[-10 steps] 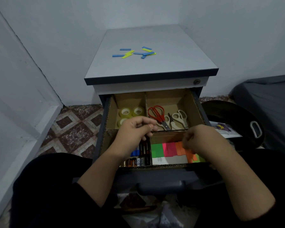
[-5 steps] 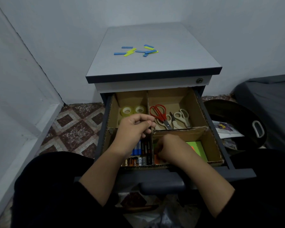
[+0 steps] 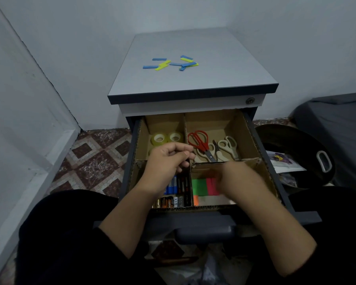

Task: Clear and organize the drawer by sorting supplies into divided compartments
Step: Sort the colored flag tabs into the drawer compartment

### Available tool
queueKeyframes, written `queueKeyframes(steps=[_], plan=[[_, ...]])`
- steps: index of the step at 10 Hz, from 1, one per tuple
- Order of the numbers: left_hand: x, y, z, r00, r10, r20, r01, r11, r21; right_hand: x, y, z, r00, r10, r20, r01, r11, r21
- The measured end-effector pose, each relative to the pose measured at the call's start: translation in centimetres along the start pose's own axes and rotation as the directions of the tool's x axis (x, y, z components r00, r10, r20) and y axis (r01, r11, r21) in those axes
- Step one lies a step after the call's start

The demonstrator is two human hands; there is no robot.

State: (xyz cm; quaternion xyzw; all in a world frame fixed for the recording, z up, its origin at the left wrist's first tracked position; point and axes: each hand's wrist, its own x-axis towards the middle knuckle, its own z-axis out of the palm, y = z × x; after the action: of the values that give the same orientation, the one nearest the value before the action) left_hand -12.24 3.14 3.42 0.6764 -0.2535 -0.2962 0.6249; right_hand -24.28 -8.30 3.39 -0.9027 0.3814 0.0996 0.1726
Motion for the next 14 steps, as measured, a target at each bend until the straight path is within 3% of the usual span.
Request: queueKeyframes(steps=[1, 4, 7, 8, 9, 10, 13, 14], plan=[[0.0, 0.0, -0.1, 1.0, 0.001, 0.003, -0.001, 1.0, 0.001, -0.4, 2.6, -1.9, 0.986, 0.106, -0.128, -0.121, 0.986, -0.114], [0.0, 0.1, -0.1, 1.0, -0.006, 0.007, 0.006, 1.0, 0.012, 1.2, 3.1, 0.1, 0.975, 0.223, -0.023, -0.224, 0.971, -0.083], [-0.1, 0.0, -0.1, 1.0, -0.003, 0.026, 0.002, 1.0, 0.012, 0.3, 3.1, -0.3, 0.979, 0.192, -0.065, -0.197, 0.976, -0.096], [-0.1, 0.1, -0.1, 1.0, -0.006, 0.026, 0.006, 1.0, 0.011, 0.4, 3.2, -0.8, 0.981, 0.174, -0.08, -0.172, 0.985, 0.032], [0.0, 0.1, -0.1, 1.0, -0.012, 0.027, 0.011, 1.0, 0.018, 0.9, 3.0, -0.8, 0.981, 0.183, 0.071, -0.196, 0.932, 0.305], [0.0, 0.1, 0.0, 1.0, -0.011, 0.029, 0.01, 1.0, 0.022, 1.1, 3.0, 0.0, 0.979, 0.176, 0.101, -0.201, 0.913, 0.354], [-0.1, 0.2, 0.0, 0.999, -0.012, 0.032, 0.012, 1.0, 0.019, 1.0, 3.0, 0.7, 0.991, 0.126, -0.044, -0.117, 0.981, 0.156], [-0.1, 0.2, 0.0, 0.999, -0.014, 0.033, 0.014, 1.0, 0.015, 0.9, 3.0, 0.2, 0.994, 0.105, -0.027, -0.1, 0.986, 0.132]])
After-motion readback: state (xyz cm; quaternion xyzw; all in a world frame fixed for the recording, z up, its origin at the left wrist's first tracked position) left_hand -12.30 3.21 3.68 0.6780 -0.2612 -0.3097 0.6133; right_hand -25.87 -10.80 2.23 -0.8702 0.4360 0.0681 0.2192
